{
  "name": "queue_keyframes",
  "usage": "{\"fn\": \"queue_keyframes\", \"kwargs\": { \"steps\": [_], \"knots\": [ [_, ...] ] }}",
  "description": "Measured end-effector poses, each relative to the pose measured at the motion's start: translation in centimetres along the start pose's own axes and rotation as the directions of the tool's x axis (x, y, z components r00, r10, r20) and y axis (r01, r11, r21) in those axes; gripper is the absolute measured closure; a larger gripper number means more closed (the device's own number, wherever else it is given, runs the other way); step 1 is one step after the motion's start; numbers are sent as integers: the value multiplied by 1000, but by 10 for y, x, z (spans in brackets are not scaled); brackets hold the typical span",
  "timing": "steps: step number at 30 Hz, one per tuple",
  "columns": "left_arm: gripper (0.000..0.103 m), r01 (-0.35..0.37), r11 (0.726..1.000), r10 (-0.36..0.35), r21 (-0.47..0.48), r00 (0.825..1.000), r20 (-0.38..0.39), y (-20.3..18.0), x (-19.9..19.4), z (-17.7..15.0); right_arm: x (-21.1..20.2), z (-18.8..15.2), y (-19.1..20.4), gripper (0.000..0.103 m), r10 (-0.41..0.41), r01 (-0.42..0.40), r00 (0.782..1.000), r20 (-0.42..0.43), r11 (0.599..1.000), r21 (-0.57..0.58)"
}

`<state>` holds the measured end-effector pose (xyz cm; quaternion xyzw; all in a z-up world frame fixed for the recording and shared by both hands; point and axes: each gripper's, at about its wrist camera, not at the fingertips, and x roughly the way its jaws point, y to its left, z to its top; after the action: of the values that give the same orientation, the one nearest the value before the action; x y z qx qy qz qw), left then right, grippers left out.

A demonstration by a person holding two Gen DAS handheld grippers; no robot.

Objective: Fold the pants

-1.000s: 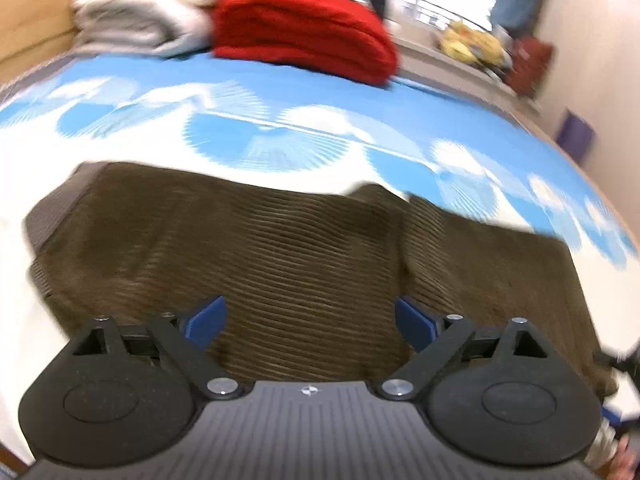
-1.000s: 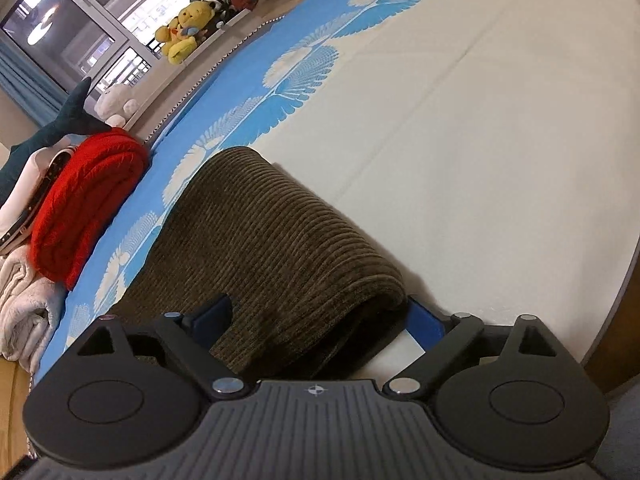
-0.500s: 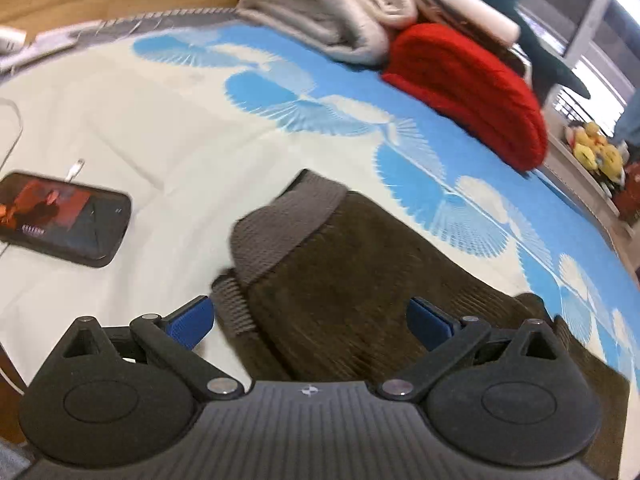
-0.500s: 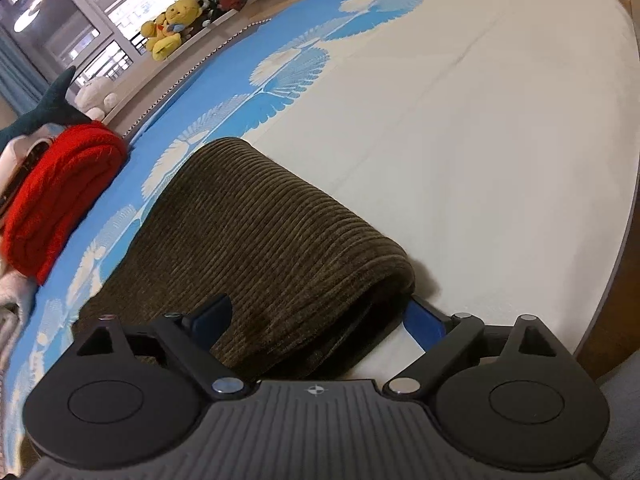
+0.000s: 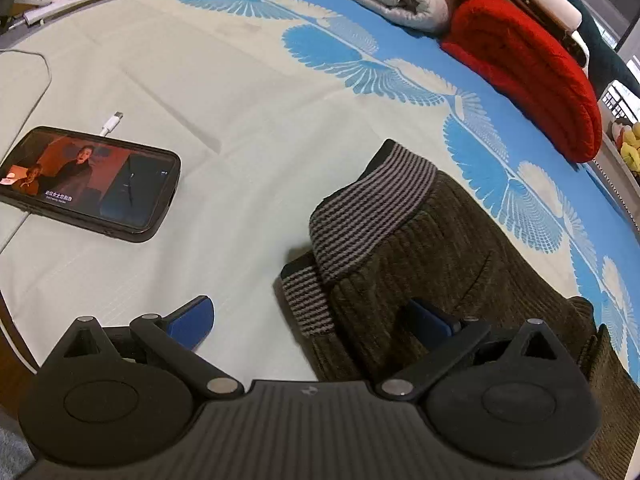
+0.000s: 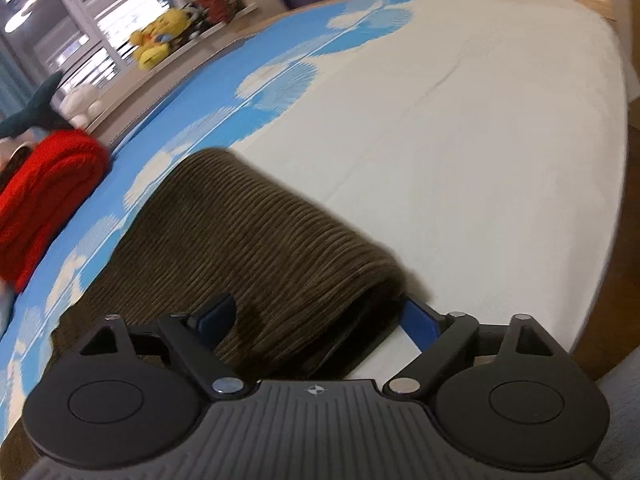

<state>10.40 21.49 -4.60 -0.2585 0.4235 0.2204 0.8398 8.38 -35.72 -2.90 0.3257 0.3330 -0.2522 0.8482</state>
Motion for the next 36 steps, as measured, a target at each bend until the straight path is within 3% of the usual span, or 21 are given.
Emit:
{"fn": "queue_keyframes", "kwargs": {
  "steps": [13,23,30,36],
  "knots": [
    [0,-28,999,27,29,999,18,-3,3,-5,-1,2,-5,15,-8,8,1000,16,1000,16],
    [0,-28,999,27,34,999,17,-5,2,-5,3,5,-7,10,53,-53,999,-1,998,18],
    [0,-24,999,23,37,1000,17,-5,2,-6,2,6,-9,12,-2,0,999,35,999,40],
    [0,-27,999,26,43,999,20,-6,1,-7,6,5,-1,6,43,-43,999,15,999,-8]
  ]
}}
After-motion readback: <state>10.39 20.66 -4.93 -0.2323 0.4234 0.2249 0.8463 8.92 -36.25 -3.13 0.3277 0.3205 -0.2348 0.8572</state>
